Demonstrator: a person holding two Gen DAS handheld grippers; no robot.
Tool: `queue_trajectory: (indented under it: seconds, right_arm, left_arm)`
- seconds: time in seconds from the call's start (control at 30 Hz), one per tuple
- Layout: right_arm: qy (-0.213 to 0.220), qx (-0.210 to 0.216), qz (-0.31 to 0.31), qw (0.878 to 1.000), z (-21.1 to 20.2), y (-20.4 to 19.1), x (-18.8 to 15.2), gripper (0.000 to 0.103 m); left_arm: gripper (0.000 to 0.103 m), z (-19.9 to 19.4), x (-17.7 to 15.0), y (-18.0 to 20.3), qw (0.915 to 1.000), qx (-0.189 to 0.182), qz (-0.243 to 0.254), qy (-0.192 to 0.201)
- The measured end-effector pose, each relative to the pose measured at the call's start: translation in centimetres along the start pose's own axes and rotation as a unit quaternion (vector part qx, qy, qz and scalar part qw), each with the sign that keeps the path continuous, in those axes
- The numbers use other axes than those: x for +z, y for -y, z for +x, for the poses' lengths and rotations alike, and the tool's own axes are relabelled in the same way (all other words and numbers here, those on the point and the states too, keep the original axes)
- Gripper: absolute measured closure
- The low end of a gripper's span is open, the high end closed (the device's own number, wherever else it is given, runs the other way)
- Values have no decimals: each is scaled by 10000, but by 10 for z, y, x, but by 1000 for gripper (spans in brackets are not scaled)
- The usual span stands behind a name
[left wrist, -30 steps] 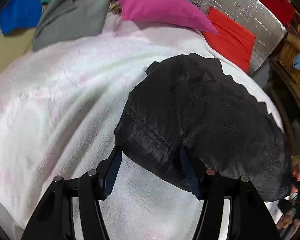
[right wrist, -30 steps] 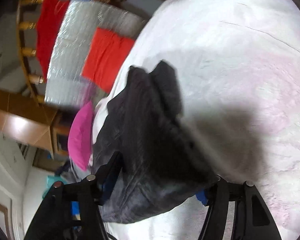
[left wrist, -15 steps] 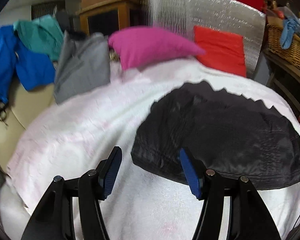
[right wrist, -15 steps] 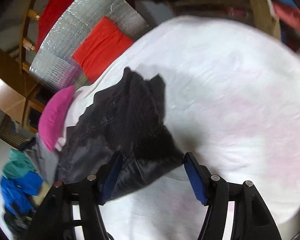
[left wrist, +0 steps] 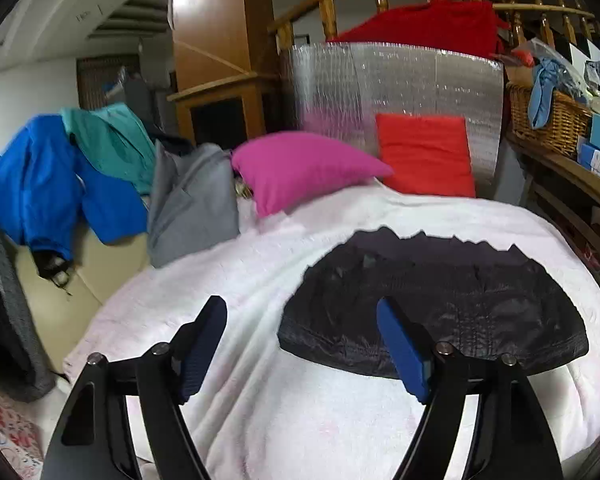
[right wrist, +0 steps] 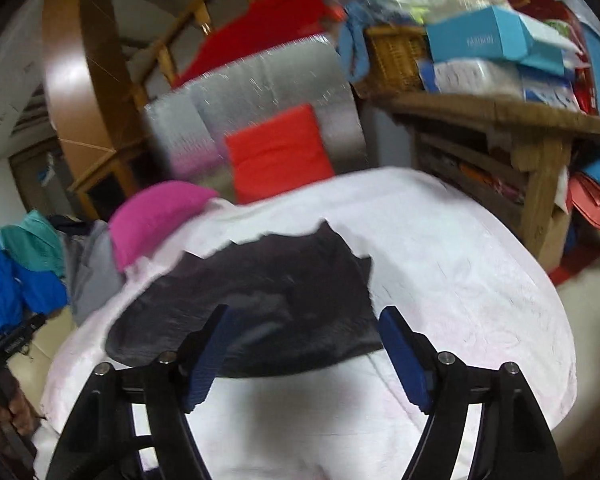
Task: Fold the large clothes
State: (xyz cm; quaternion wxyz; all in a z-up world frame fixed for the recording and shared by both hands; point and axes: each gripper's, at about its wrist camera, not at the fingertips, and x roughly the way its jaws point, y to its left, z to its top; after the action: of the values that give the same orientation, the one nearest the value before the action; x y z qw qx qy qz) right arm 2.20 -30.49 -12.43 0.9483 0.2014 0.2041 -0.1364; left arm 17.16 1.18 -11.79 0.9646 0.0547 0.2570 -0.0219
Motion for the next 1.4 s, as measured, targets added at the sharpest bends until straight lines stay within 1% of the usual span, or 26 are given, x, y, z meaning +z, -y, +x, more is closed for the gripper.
queue_trajectory:
  seconds: [0.07,0.2,0.3,0.37,0.43,0.5,0.6,0.67,0.73,0.83,1.03,1.23,1.4]
  right_arm:
    - [197,58,-40,9998,-19,-13,6,20]
    - [331,118,-176,9992,-44,-35,13,18]
    - [337,-32,-365,9988,-58,-52,15,16]
    - [439,-165,-563,9973,-69,-64,14,15]
    - [513,-267,-673,9961,-76,-71,11,14]
    - [521,-280,-771,9953,-80,-77,7,14]
    - [448,-397,-900,9941,-81,-84,-1,14]
    - [325,-429,-1017,9934,-79,-88,-5,14]
    - [311,-445,-1097,9925,-81,-90,-9,14]
    - [420,-487,-1106,9918,-91,-89,-10,14]
    - [754,-531,-1031,9904,-120,-85,-1,14]
    - [820,-488,-1038,9900,-137,-84,4,14]
    - [909,-517,-1187,9874,-146,-91,3,14]
  left_arm:
    - [24,-18,3,3,9998,56,82,150]
    - [24,-46,7,11,9991,142,246,323]
    - [21,-71,10,15,9984,155,282,469]
    - [13,-85,11,16,9978,159,291,572]
    - [13,-102,11,18,9968,167,322,719]
    - [12,-118,12,21,9958,159,347,834]
    - [11,-135,14,22,9958,82,310,858]
    - [10,-142,16,24,9957,100,300,873]
    - [10,-150,17,26,9951,168,319,923]
    - [6,-162,18,28,9942,196,316,1009]
    - [5,-184,22,29,9925,148,267,1185]
    - [3,-205,26,28,9896,151,195,1418]
    - [2,-216,28,27,9880,166,156,1528]
